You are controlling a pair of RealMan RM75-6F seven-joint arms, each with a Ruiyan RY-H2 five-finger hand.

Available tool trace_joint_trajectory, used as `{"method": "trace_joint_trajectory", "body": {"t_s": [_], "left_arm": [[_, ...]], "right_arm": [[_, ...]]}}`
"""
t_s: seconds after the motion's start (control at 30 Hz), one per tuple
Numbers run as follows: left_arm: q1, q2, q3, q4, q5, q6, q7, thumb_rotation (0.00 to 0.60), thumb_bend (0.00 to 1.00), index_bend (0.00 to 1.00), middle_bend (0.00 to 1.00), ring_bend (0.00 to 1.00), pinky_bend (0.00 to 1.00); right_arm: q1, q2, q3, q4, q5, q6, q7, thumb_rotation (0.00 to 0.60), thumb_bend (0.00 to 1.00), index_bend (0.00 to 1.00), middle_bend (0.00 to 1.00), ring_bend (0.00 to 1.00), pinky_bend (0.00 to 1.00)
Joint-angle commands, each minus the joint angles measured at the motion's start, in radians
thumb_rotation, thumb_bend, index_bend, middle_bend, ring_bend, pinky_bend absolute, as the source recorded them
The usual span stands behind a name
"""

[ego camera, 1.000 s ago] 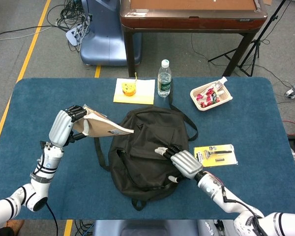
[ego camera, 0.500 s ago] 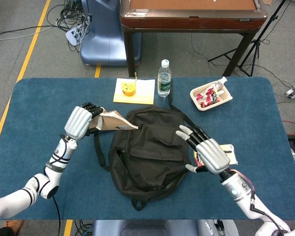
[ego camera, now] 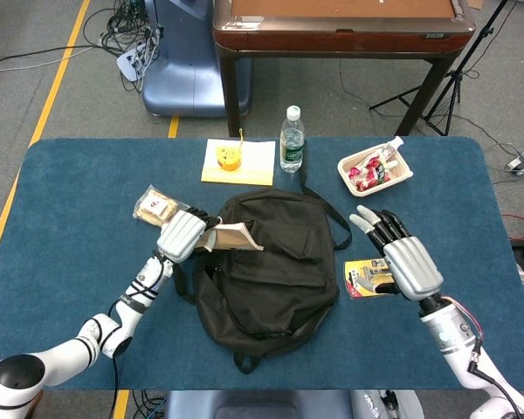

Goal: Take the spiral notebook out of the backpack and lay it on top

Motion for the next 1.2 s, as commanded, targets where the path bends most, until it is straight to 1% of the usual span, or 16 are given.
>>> {"method": "trace_joint_trajectory", "body": {"t_s": [0.03, 0.07, 0.13, 0.2, 0.27, 0.4, 0.47, 0.57, 0.67, 0.8, 0.87, 0.93, 1.03, 1.2], "left_arm": [[0.037, 0.144, 0.014, -0.305, -0.090, -0.124, 0.169, 0.600, 0.37, 0.31, 0.46, 0.38, 0.43], [0.042, 0.172, 0.012, -0.359, -0.109, -0.138, 0.200, 0.600, 0.33, 0.26, 0.41, 0.34, 0.40], [0.052, 0.228, 0.008, -0.459, -0.151, -0.165, 0.253, 0.600, 0.29, 0.20, 0.35, 0.29, 0.37], [0.066, 0.288, 0.001, -0.558, -0.196, -0.182, 0.293, 0.600, 0.28, 0.16, 0.31, 0.26, 0.34], [0.082, 0.337, -0.003, -0.629, -0.220, -0.177, 0.308, 0.600, 0.27, 0.14, 0.29, 0.25, 0.33], [0.119, 0.408, -0.004, -0.708, -0.225, -0.136, 0.323, 0.600, 0.27, 0.14, 0.29, 0.25, 0.32], [0.141, 0.435, -0.006, -0.731, -0.232, -0.105, 0.332, 0.600, 0.27, 0.14, 0.29, 0.25, 0.32], [0.179, 0.461, -0.012, -0.742, -0.251, -0.055, 0.342, 0.600, 0.27, 0.16, 0.29, 0.25, 0.32], [0.216, 0.483, -0.011, -0.730, -0.277, -0.017, 0.358, 0.600, 0.27, 0.17, 0.29, 0.25, 0.32], [0.265, 0.512, -0.004, -0.719, -0.312, 0.019, 0.372, 0.600, 0.27, 0.19, 0.29, 0.25, 0.32], [0.294, 0.526, 0.001, -0.718, -0.326, 0.045, 0.379, 0.600, 0.27, 0.19, 0.29, 0.25, 0.32], [0.322, 0.539, 0.006, -0.715, -0.341, 0.071, 0.398, 0.600, 0.27, 0.19, 0.29, 0.25, 0.32], [0.356, 0.551, 0.014, -0.710, -0.359, 0.105, 0.432, 0.600, 0.27, 0.20, 0.29, 0.25, 0.31], [0.421, 0.570, 0.036, -0.729, -0.374, 0.163, 0.474, 0.600, 0.27, 0.20, 0.29, 0.25, 0.30]], "right_arm": [[-0.005, 0.008, 0.004, 0.000, 0.008, 0.001, 0.000, 0.600, 0.12, 0.00, 0.00, 0.00, 0.00], [-0.006, 0.011, 0.006, 0.001, 0.013, 0.000, 0.000, 0.600, 0.12, 0.00, 0.00, 0.00, 0.00], [-0.008, 0.019, 0.008, 0.001, 0.024, -0.005, 0.000, 0.600, 0.12, 0.00, 0.00, 0.00, 0.00], [-0.012, 0.030, 0.009, 0.001, 0.036, -0.010, 0.001, 0.600, 0.12, 0.00, 0.00, 0.00, 0.00], [-0.017, 0.041, 0.009, 0.005, 0.050, -0.015, -0.003, 0.600, 0.12, 0.00, 0.00, 0.00, 0.00], [-0.027, 0.059, 0.007, 0.006, 0.074, -0.024, -0.008, 0.600, 0.12, 0.00, 0.00, 0.00, 0.00], [-0.032, 0.067, 0.006, 0.009, 0.089, -0.028, -0.017, 0.600, 0.13, 0.00, 0.00, 0.00, 0.00], [-0.038, 0.078, 0.000, 0.011, 0.112, -0.040, -0.036, 0.600, 0.19, 0.00, 0.01, 0.00, 0.00], [-0.046, 0.088, -0.007, 0.014, 0.134, -0.050, -0.061, 0.600, 0.22, 0.00, 0.05, 0.00, 0.02], [-0.063, 0.093, -0.015, 0.020, 0.155, -0.047, -0.070, 0.600, 0.23, 0.01, 0.11, 0.02, 0.12], [-0.075, 0.097, -0.022, 0.024, 0.158, -0.044, -0.070, 0.600, 0.24, 0.04, 0.14, 0.04, 0.14], [-0.086, 0.097, -0.028, 0.034, 0.158, -0.038, -0.074, 0.600, 0.26, 0.06, 0.15, 0.05, 0.14], [-0.100, 0.091, -0.033, 0.044, 0.164, -0.025, -0.086, 0.600, 0.26, 0.09, 0.17, 0.06, 0.14], [-0.120, 0.092, -0.039, 0.048, 0.144, -0.010, -0.070, 0.600, 0.26, 0.10, 0.18, 0.07, 0.14]]}}
